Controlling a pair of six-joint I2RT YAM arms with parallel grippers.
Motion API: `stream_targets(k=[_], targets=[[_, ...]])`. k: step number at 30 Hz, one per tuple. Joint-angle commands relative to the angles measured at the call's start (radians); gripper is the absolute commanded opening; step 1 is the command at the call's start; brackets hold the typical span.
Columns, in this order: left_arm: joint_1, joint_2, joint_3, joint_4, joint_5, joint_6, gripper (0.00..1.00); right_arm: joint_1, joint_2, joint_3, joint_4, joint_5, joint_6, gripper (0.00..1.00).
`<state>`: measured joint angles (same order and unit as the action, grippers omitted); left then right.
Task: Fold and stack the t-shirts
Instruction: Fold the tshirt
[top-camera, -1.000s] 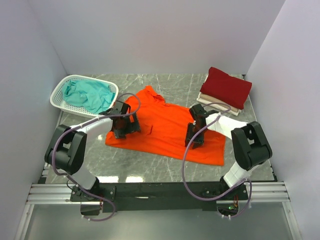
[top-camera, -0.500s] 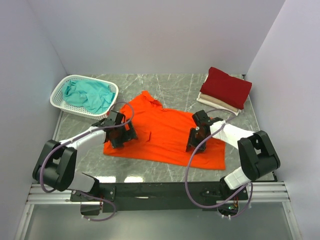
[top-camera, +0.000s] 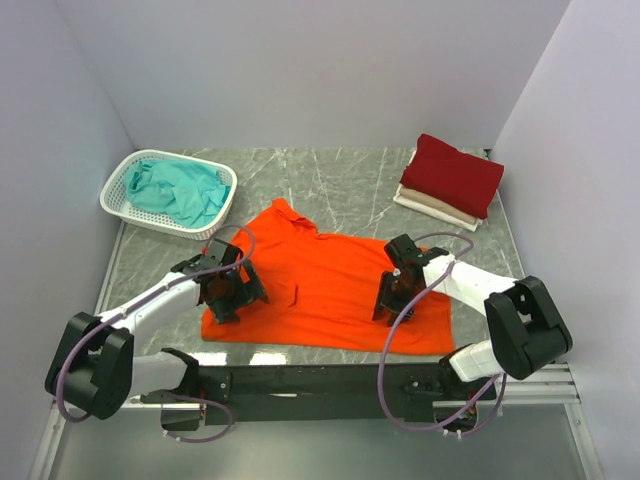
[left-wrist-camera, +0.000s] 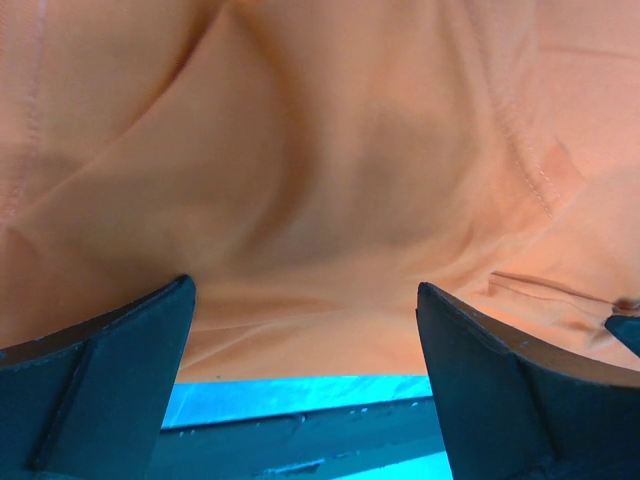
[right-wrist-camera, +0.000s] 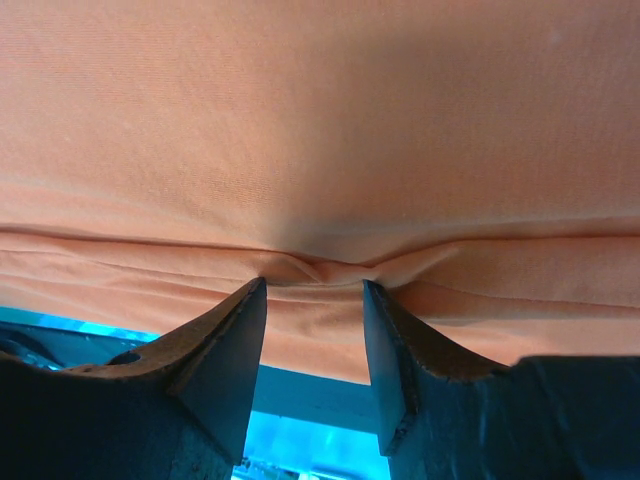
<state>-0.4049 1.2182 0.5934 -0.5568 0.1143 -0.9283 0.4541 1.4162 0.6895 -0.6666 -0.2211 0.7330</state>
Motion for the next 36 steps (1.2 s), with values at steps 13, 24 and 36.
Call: stream_targets(k=[13, 24, 36], targets=[[-0.008, -0.042, 0.215, -0.186, -0.068, 0.008, 0.99, 0.018, -0.051, 0.182, -0.24, 0.17, -0.014, 0.52], [-0.008, 0.128, 0.5, -0.105, -0.099, 0.106, 1.0, -0.27, 0.032, 0.376, -0.205, 0.213, -0.194, 0.54], [0.011, 0.383, 0.775, -0.029, -0.081, 0.206, 0.99, -0.572, 0.28, 0.558, -0.062, 0.282, -0.288, 0.51]])
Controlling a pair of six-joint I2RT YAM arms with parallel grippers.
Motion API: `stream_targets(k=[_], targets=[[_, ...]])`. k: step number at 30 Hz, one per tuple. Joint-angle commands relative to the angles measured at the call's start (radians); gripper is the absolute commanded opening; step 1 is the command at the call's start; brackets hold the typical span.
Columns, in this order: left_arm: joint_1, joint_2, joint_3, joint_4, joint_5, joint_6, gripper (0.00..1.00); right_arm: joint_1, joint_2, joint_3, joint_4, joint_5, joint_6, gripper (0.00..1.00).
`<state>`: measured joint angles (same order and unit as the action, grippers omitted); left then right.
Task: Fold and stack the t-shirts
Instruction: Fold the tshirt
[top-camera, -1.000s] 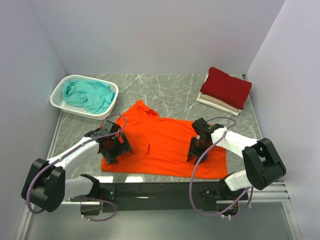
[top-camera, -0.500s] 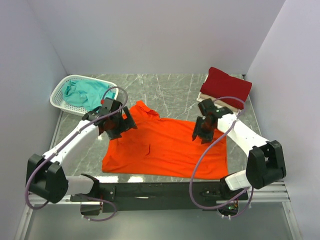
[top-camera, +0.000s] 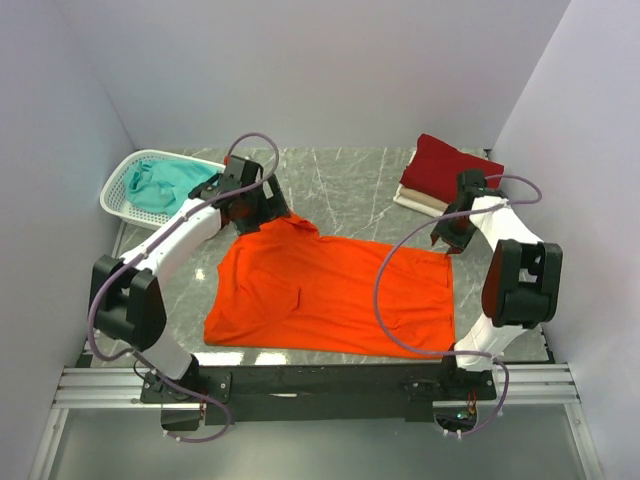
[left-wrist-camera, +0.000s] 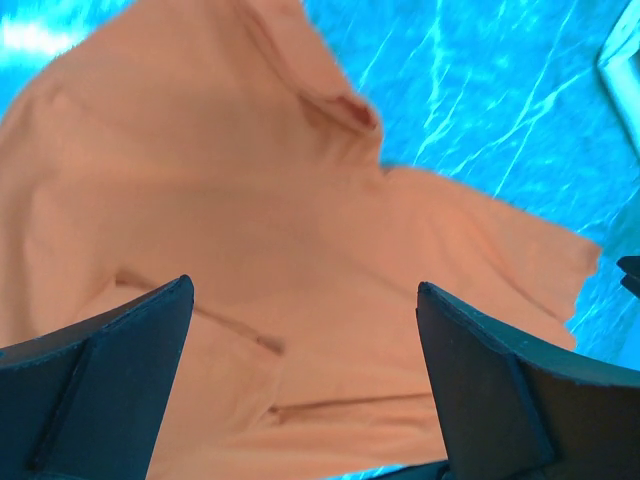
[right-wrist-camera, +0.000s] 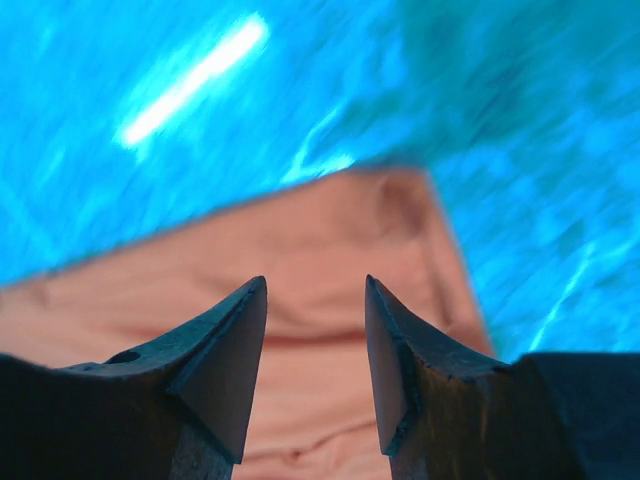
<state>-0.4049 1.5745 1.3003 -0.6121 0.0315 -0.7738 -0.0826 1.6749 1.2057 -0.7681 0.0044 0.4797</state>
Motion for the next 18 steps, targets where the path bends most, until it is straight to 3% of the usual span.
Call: stream_targets(k=[1, 10, 18], targets=[[0.014, 0.035, 0.083, 0.026, 0.008, 0.054, 0.99, -0.045, 0.029, 0.043, 0.041, 0.072, -0.036, 0.51], [0.044, 0.062, 0.054, 0.052, 0.039, 0.048, 0.98, -0.15, 0.072, -0.05, 0.154, 0.06, -0.07, 0.46], [0.064, 0.113, 0.066, 0.058, 0.047, 0.061, 0.98, -0.154, 0.095, -0.08, 0.21, -0.035, -0.072, 0.42]])
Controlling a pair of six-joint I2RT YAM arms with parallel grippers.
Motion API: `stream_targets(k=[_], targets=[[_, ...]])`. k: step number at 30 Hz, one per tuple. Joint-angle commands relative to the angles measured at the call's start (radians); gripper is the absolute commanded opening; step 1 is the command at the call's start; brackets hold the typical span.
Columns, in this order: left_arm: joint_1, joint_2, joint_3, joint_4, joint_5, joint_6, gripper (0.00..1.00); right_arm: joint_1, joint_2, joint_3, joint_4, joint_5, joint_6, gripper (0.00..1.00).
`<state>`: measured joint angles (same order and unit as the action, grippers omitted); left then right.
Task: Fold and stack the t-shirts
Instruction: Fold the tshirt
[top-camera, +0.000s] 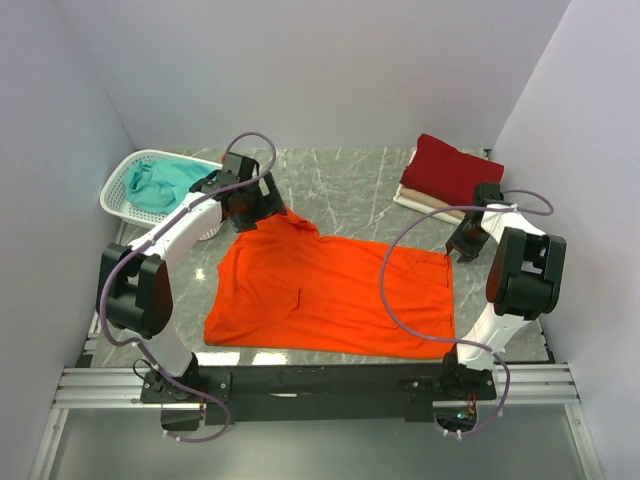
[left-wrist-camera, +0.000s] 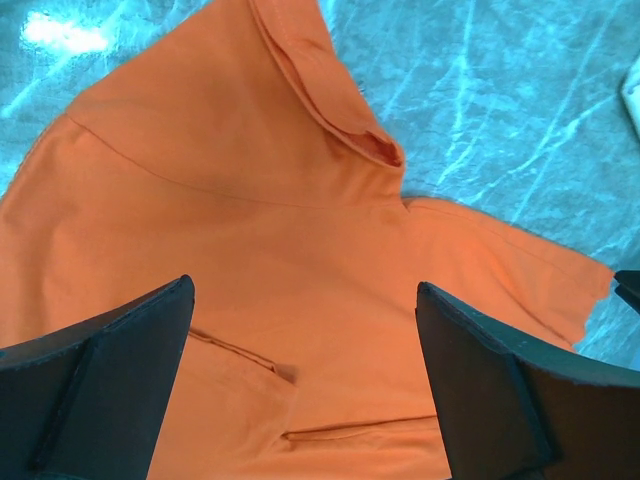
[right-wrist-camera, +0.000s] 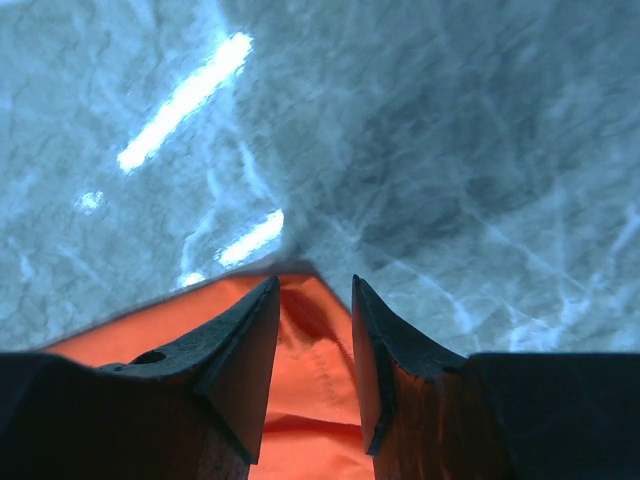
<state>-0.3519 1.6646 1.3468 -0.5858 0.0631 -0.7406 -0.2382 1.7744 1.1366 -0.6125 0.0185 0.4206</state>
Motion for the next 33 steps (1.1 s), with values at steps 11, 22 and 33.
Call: stream_targets(k=[11, 22, 33], targets=[[0.056, 0.135, 0.115, 0.037, 0.04, 0.06, 0.98, 0.004, 0.003, -0.046, 0.083, -0.117, -0.006, 0.4], [0.083, 0.346, 0.282, 0.037, 0.02, 0.086, 0.86, 0.004, 0.014, -0.052, 0.077, -0.114, -0.006, 0.06], [0.094, 0.511, 0.44, 0.027, -0.016, 0.104, 0.61, 0.004, -0.027, -0.067, 0.059, -0.104, -0.005, 0.0]])
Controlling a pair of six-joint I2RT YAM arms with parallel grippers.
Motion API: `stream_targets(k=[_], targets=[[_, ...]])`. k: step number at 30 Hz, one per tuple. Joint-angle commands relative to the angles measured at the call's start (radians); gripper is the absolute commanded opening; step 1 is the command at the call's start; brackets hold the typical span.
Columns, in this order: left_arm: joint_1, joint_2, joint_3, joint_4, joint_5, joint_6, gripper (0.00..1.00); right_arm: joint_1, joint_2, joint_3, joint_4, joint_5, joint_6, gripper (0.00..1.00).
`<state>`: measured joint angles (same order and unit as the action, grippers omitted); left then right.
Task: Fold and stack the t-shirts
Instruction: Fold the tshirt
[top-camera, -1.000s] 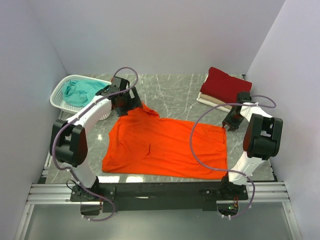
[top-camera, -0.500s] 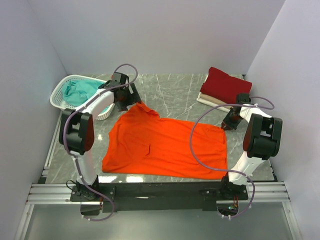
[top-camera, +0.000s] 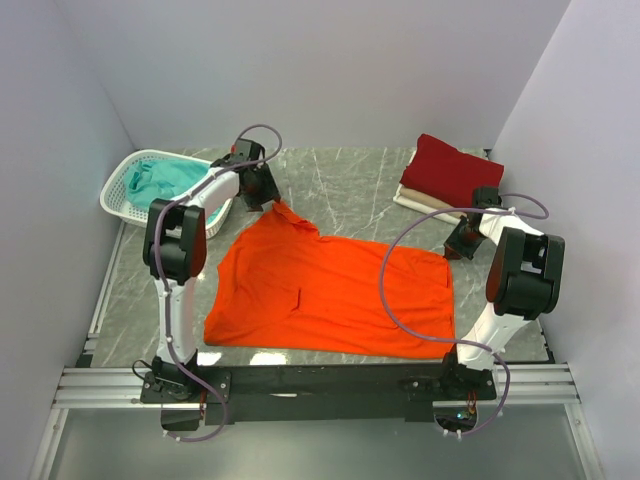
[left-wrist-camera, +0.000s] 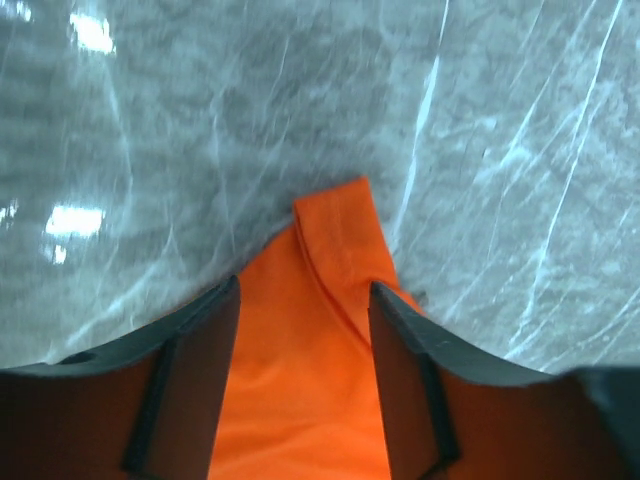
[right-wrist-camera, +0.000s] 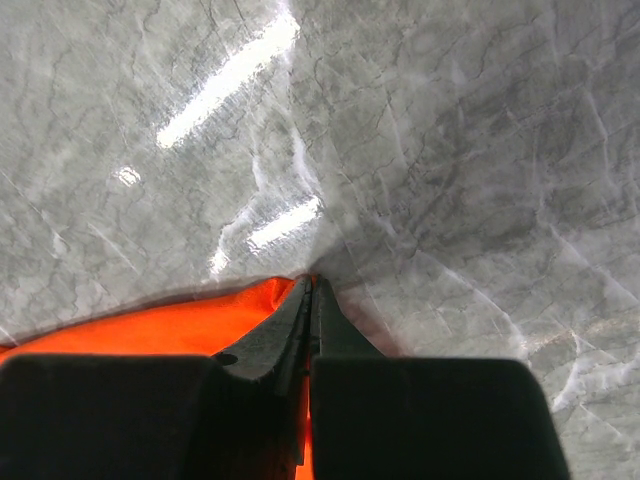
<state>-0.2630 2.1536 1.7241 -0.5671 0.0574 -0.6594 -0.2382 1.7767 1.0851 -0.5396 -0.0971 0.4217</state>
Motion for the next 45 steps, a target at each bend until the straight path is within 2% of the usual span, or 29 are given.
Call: stream_targets(k=[1, 6, 16, 19, 25, 28, 30, 41, 45], targets=[[0.005, 0.031, 0.072, 0.01, -0.005, 0.023, 0.59, 0.004, -0.031, -0.017, -0.014, 0.01, -0.008, 0.0], [0.005, 0.084, 0.112, 0.026, -0.002, 0.023, 0.53, 0.004, -0.036, -0.017, -0.017, 0.008, -0.012, 0.0], [0.004, 0.158, 0.166, 0.032, -0.013, 0.03, 0.47, 0.004, -0.037, -0.021, -0.016, -0.009, -0.008, 0.0], [0.002, 0.169, 0.172, 0.032, -0.011, 0.032, 0.43, 0.004, -0.039, -0.021, -0.017, -0.009, -0.008, 0.0], [-0.007, 0.17, 0.152, 0.035, -0.005, 0.032, 0.25, 0.005, -0.037, -0.017, -0.019, -0.012, -0.006, 0.0], [-0.008, 0.176, 0.14, 0.049, 0.028, 0.024, 0.06, 0.004, -0.034, -0.013, -0.017, -0.024, 0.0, 0.0], [-0.008, 0.178, 0.146, 0.055, 0.045, 0.011, 0.0, 0.005, -0.031, -0.002, -0.02, -0.032, 0.003, 0.0], [0.03, 0.15, 0.319, 0.095, 0.068, -0.094, 0.0, 0.008, 0.001, 0.128, -0.037, -0.021, 0.038, 0.0], [0.051, 0.179, 0.388, 0.115, 0.125, -0.105, 0.0, 0.008, 0.027, 0.191, -0.049, -0.009, 0.045, 0.0]])
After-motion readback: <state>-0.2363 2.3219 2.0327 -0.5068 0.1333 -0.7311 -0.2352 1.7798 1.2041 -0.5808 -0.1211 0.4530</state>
